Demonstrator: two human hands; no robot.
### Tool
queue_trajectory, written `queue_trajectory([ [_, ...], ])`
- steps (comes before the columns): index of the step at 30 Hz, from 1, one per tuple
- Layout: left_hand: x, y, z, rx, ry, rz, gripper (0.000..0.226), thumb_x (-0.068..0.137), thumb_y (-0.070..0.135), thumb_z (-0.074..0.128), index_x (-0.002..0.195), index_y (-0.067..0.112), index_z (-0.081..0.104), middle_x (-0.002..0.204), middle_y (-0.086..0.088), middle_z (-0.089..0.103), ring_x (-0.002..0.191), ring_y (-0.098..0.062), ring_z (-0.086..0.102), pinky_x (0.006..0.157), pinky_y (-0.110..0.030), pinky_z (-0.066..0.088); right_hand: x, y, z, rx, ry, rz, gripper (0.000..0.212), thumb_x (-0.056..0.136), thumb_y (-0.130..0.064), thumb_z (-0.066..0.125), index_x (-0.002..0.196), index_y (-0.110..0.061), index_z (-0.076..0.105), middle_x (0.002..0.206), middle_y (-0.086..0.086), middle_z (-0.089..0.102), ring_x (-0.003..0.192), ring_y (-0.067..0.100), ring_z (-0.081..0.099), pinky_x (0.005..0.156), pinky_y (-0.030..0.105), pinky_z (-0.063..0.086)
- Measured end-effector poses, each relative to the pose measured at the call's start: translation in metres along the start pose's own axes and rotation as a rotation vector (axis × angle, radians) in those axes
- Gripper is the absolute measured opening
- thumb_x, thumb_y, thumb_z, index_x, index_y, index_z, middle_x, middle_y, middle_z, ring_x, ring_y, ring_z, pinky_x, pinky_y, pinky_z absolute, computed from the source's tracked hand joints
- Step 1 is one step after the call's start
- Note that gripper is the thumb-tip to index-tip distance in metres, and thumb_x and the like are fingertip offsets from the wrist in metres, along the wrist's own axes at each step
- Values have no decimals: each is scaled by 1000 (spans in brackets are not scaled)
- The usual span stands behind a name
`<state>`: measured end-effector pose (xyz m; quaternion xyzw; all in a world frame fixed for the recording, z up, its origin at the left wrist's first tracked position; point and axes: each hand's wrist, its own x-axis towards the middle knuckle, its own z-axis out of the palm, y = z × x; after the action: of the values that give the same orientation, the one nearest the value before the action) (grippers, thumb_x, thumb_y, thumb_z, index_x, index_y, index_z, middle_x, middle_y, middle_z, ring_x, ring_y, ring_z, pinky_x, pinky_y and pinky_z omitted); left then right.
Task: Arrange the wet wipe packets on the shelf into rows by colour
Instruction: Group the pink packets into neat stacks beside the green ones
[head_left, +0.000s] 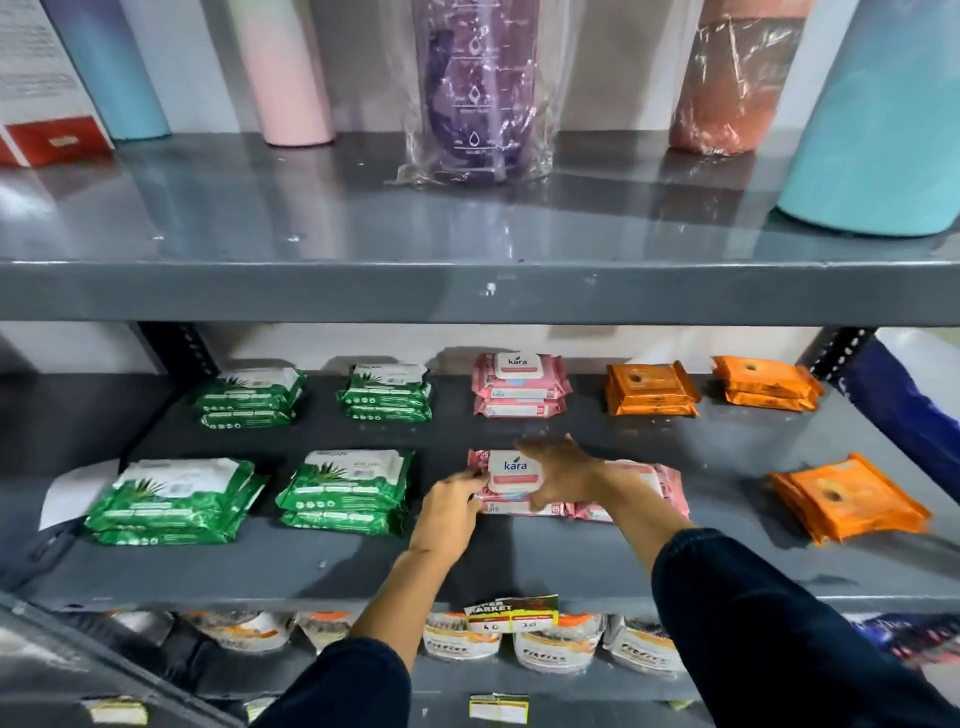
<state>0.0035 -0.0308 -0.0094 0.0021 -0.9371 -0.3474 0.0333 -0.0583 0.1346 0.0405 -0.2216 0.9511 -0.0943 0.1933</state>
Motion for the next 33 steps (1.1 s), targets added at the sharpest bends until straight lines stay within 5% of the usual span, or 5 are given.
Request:
queue_trajectory([
  [9,5,9,3,76,-94,105,68,78,14,73,138,21,43,151,-2,35,141,-22,28,116,-37,28,-40,63,-24,-139,-196,334,98,67,-31,82,145,-17,23,152,5,35,136,31,38,108,40,40],
  [15,7,19,11,228,-149,165,56,86,19,64,137,28,43,154,3,31,140,-23,31,113,-39,33,-55,83,-3,42,-22,364,93,67,-19,81,144,-21,28,150,5,38,136,28,38,110,40,37],
  [25,-1,35,16,421,-72,156,51,88,27,57,137,30,41,153,2,31,140,-25,28,114,-45,25,-63,92,3,180,142,686,97,60,-88,44,118,-11,57,121,8,65,105,28,64,89,36,54],
  [30,-12,61,22,268,16,215,64,83,45,62,137,16,43,148,-3,42,138,-23,34,117,-40,25,-65,92,-21,4,366,644,34,95,-34,43,118,-13,56,107,8,64,94,26,62,80,34,52],
  [33,-24,99,41,91,-33,203,59,86,43,60,136,15,45,144,-1,47,130,-20,46,108,-35,40,-66,98,-20,-132,182,300,63,87,3,47,144,-19,32,153,8,32,138,33,35,108,41,42],
])
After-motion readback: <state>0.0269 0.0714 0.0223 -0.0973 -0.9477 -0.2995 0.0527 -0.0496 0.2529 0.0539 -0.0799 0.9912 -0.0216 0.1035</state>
